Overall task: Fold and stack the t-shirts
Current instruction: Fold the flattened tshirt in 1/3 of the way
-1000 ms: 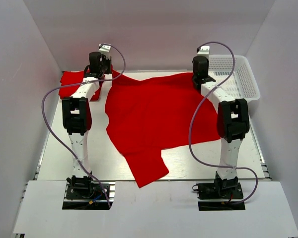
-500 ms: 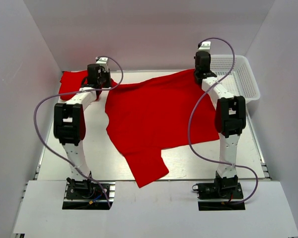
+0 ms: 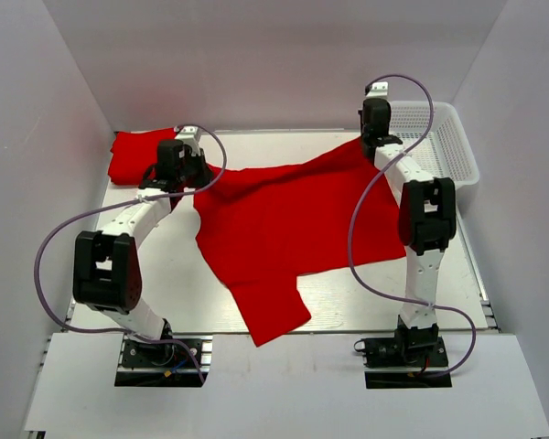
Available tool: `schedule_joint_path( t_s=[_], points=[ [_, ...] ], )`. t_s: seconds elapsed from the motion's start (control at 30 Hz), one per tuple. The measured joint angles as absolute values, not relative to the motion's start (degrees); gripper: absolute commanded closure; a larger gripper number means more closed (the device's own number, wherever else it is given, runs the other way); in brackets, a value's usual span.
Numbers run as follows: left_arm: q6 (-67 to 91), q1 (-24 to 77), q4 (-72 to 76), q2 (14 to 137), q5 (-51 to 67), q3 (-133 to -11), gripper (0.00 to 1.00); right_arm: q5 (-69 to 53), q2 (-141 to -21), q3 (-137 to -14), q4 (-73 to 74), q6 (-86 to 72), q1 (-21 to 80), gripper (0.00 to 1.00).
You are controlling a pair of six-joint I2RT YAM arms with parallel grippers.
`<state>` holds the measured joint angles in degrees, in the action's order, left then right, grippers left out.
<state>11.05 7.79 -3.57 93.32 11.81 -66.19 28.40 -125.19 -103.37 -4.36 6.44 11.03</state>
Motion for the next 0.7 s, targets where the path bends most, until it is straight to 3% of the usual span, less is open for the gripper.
schedule_joint_path(
  t_s=[0.33, 0.7],
  points=[
    [12.82, 10.39, -11.94, 81.01, 12.1, -56.82, 1.0, 29.08, -119.26, -96.6, -2.57, 6.52, 10.98, 1.0],
    [14.48, 10.87, -17.91, 78.91, 12.29, -54.94, 1.0, 30.72, -113.06, -89.47, -0.34, 6.63, 10.96, 1.0]
  ],
)
